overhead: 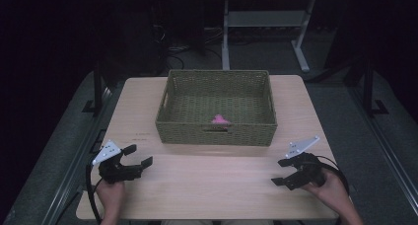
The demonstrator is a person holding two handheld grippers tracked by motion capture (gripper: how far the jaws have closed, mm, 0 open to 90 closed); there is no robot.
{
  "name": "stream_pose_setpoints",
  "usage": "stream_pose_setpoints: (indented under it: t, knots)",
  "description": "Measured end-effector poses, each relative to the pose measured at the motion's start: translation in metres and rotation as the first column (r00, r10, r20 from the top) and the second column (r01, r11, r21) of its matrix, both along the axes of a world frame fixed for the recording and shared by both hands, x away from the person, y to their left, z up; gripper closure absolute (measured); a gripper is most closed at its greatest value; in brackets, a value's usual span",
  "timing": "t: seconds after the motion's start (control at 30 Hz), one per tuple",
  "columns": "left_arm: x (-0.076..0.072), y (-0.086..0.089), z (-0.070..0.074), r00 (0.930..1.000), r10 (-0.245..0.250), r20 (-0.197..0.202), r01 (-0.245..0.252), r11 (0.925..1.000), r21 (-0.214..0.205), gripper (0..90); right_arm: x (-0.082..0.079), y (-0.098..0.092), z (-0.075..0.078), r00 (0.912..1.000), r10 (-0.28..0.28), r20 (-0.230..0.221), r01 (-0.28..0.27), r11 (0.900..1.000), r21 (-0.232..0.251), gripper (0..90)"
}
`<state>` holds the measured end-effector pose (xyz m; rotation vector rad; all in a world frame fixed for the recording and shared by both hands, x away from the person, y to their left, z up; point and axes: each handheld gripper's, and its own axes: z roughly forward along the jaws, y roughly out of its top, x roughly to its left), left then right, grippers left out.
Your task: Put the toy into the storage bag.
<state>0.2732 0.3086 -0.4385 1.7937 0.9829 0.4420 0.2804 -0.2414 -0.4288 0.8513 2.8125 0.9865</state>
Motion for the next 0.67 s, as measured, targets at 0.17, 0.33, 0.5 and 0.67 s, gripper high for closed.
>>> stream_pose_setpoints:
  t: [0.17,0.33,0.5,0.67]
  knots:
    - [0.0,-0.001,0.0,1.0,0.0,-0.001,0.0,1.0,0.001,13.9,-0.009,-0.005,-0.005,0.9997,-0.021,0.009,0.021,0.9998,0.004,27.1]
    - [0.0,-0.001,0.0,1.0,0.0,0.0,0.0,1.0,0.002,13.8,-0.014,-0.008,-0.008,0.9991,-0.039,0.017,0.039,0.9992,0.0,27.1]
    - [0.0,-0.001,0.0,1.0,0.0,0.001,0.0,1.0,0.002,13.9,-0.028,-0.011,-0.014,0.9943,-0.089,0.058,0.088,0.9959,0.02,27.1]
    - [0.001,-0.002,0.0,1.0,-0.001,0.002,0.001,1.0,0.006,13.9,-0.035,-0.013,-0.02,0.9923,-0.105,0.065,0.103,0.9938,0.043,27.1]
